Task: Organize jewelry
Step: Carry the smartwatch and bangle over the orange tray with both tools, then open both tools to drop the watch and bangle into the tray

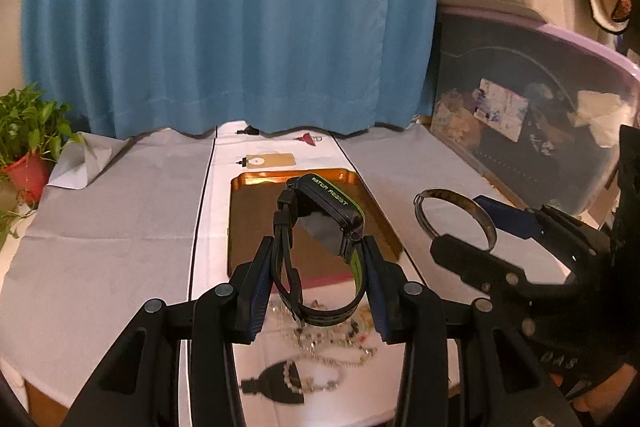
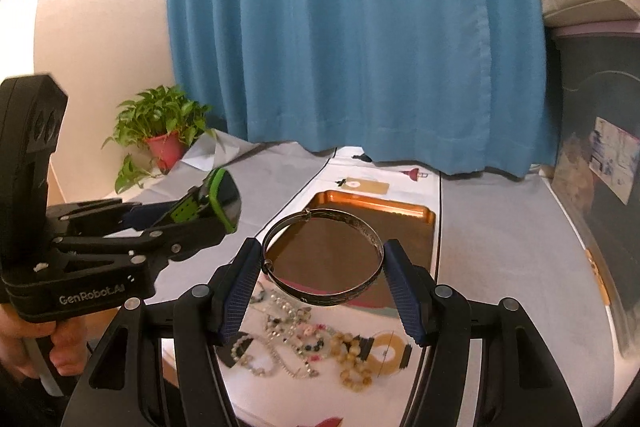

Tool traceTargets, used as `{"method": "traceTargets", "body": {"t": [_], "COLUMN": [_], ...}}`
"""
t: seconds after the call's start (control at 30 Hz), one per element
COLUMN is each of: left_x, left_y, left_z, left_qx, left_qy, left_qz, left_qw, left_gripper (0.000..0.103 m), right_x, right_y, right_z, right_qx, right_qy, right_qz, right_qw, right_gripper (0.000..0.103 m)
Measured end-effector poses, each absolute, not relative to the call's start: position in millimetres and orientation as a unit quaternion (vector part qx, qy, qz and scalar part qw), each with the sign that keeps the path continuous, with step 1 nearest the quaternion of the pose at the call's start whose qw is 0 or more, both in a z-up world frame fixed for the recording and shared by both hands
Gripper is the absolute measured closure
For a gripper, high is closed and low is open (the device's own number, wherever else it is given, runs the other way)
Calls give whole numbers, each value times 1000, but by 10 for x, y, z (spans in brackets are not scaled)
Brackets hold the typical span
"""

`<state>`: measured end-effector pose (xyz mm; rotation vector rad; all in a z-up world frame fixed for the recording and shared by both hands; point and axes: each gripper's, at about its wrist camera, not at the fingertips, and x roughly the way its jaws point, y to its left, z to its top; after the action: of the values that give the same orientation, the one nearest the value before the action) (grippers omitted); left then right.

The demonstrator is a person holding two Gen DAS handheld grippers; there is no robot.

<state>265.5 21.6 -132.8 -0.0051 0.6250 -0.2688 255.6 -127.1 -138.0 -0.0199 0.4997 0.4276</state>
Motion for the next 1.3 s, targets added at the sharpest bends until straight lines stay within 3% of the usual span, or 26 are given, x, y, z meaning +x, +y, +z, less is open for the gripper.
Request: {"method": "traceTargets", "body": {"t": [0.43, 0.87, 1.3], "left_x": [3739, 4226, 4310], "left_y": [214, 267, 172], "left_z": [-2045, -2626, -2765], "left_qx": [-4, -11, 24], "left_qy": [377, 441, 463], "left_qz": [-130, -106, -103], "left_qw": [917, 891, 880], "left_gripper": [65, 64, 65], "right_x": [3514, 4178, 4303], "right_y": [-1278, -1220, -1166], "right_z": [-2199, -2916, -3021], "right_qx": [-15, -10, -26], "right_qy": [315, 393, 428], "right_qz": [197, 174, 153], "right_qw": [928, 903, 891], "right_gripper": [40, 40, 40]}}
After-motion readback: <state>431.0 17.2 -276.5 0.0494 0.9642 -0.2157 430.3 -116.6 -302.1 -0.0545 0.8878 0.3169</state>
